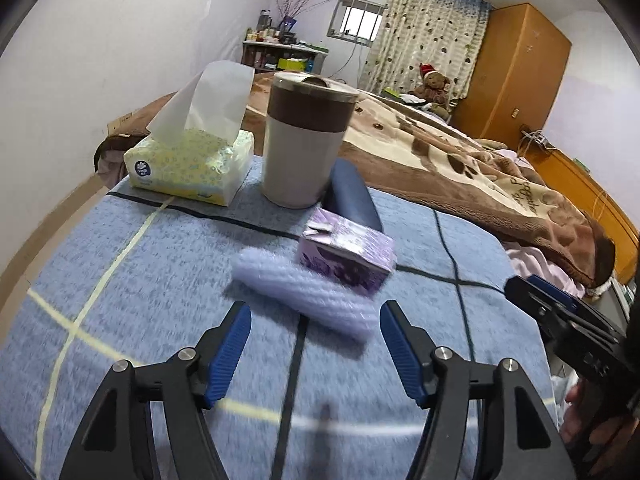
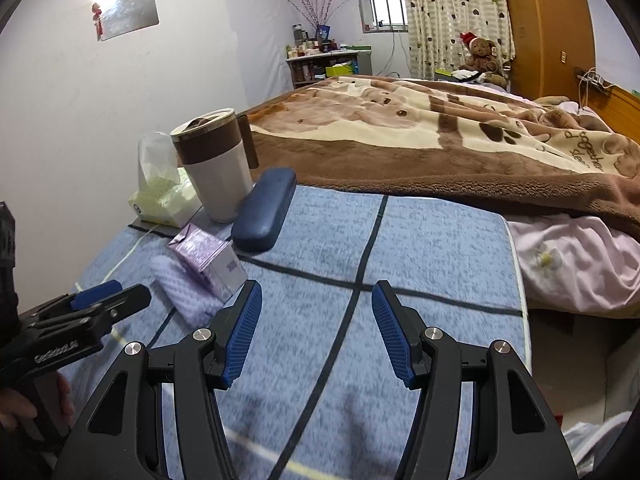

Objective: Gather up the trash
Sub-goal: 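Grasp the second white foam net with the left tool while the right tool grasps the purple milk carton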

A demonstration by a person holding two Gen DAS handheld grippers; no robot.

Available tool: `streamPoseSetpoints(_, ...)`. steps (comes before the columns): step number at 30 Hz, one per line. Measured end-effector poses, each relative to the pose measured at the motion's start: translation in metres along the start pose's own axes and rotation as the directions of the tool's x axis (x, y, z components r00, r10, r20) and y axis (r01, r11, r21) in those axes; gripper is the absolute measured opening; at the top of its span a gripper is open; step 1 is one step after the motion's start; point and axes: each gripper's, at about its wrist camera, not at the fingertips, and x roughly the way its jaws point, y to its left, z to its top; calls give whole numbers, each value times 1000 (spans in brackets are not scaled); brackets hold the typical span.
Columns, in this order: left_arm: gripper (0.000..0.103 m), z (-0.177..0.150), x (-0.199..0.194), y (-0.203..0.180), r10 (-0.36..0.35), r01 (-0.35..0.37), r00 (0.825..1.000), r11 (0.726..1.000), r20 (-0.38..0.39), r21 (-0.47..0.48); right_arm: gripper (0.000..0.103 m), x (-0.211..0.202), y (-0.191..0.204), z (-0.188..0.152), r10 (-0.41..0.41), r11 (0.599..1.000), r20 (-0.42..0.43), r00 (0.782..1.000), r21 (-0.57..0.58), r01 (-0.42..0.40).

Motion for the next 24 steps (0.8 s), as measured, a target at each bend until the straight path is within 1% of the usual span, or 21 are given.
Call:
streamPoseSetpoints(3, 67, 8, 19, 7, -5, 5, 1000, 999, -16, -34, 59, 8, 0, 4, 6, 1000, -6, 1000, 1, -6)
streamPoseSetpoints(6, 67, 12, 36, 12, -4, 1, 999, 999, -44, -49, 59, 18, 8, 9, 16, 999, -6, 1000, -28, -17)
streamPoseSetpoints(8, 67, 13, 48, 17, -26, 20, 996, 998, -84, -68, 59, 25, 13, 13, 28, 999, -12, 1000, -40, -28)
streamPoseSetpoints(10, 67, 11, 61, 25, -46, 32, 990, 994, -135, -102, 59, 31, 17, 15, 43, 998, -23, 999, -40, -44)
streamPoseSetpoints(11, 67, 11, 62, 29, -67, 52, 990, 992, -127, -113, 59, 32, 18, 16, 51, 998, -26, 998, -37, -52)
streamPoseSetpoints(12, 67, 12, 62, 32, -65, 50, 990, 992, -128, -114, 59, 34, 19, 17, 60, 998, -27, 998, -36, -61)
streamPoseSetpoints(14, 67, 15, 61, 38, -34, 20, 991, 994, -131, -104, 59, 39, 23, 19, 73, 996, -32, 997, -40, -74)
streamPoseSetpoints(15, 69, 15, 60, 42, -13, 1, 991, 996, -136, -86, 59, 41, 25, 19, 75, 996, -36, 997, -41, -76)
streamPoseSetpoints(17, 69, 14, 58, 47, -24, 12, 989, 997, -144, -79, 59, 46, 30, 20, 93, 995, -47, 995, -41, -95)
streamPoseSetpoints(18, 69, 15, 56, 50, -15, 4, 989, 997, -149, -73, 59, 47, 31, 20, 100, 994, -51, 994, -41, -102)
streamPoseSetpoints(20, 69, 14, 50, 55, 20, -27, 989, 999, -149, -47, 59, 50, 34, 20, 110, 993, -57, 992, -44, -113)
streamPoseSetpoints(22, 69, 13, 43, 63, 69, -72, 987, 997, -144, -14, 59, 52, 39, 19, 130, 990, -64, 989, -47, -133)
streamPoseSetpoints(23, 68, 12, 40, 70, 83, -86, 985, 996, -150, -16, 59, 52, 41, 19, 142, 988, -68, 988, -51, -146)
streamPoseSetpoints(24, 68, 11, 39, 79, 114, -119, 980, 993, -164, -19, 59, 52, 44, 18, 150, 987, -71, 986, -54, -154)
